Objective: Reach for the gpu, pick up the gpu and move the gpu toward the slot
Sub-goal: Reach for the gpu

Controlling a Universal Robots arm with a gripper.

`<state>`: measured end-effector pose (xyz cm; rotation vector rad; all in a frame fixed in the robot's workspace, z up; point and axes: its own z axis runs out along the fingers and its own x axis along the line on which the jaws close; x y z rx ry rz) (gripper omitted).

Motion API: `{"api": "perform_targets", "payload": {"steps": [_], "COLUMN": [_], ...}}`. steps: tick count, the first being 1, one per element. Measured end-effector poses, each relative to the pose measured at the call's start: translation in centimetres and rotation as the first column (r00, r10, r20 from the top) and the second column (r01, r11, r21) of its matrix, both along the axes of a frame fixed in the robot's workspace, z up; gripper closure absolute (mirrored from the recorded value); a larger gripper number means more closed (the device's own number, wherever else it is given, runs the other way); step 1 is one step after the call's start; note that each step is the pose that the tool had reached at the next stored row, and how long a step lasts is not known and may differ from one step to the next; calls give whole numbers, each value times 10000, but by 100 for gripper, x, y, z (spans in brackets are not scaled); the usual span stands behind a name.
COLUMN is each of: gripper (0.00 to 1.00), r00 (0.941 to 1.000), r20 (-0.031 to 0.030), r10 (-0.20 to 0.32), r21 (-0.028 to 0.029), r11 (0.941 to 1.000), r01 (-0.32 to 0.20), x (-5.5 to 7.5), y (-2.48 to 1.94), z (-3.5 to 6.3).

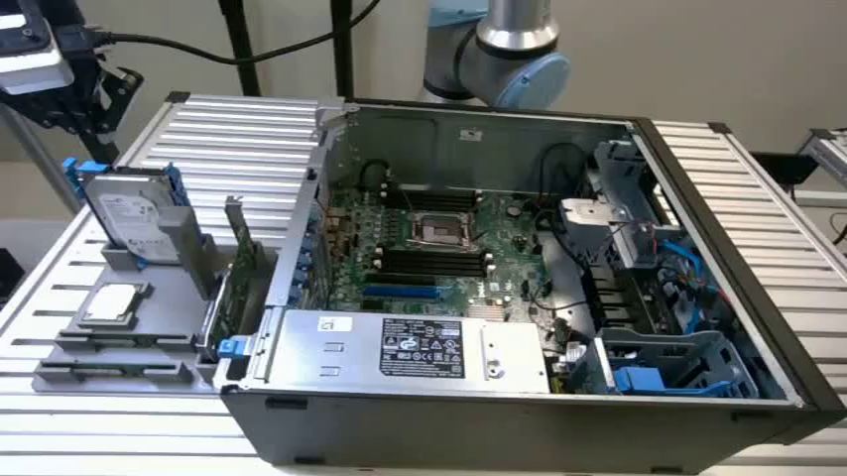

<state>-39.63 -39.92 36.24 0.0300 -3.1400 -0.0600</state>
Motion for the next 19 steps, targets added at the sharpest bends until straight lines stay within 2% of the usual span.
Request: {"api": "perform_targets", "payload": {"steps": [12,13,17,19], "gripper": [89,89,89,89], "r00": [10000,10000,10000,10000], "r20": [0,-2,-1,0], "r10": [0,2,0,0], "r21": [0,0,-1,0], "r11": [10000,10000,10000,10000], "r01": [0,-2,0,0], "x": [10,15,62,111], "y": [-3,-30,-201,-264], "z": [-1,-3,-15,-23]}}
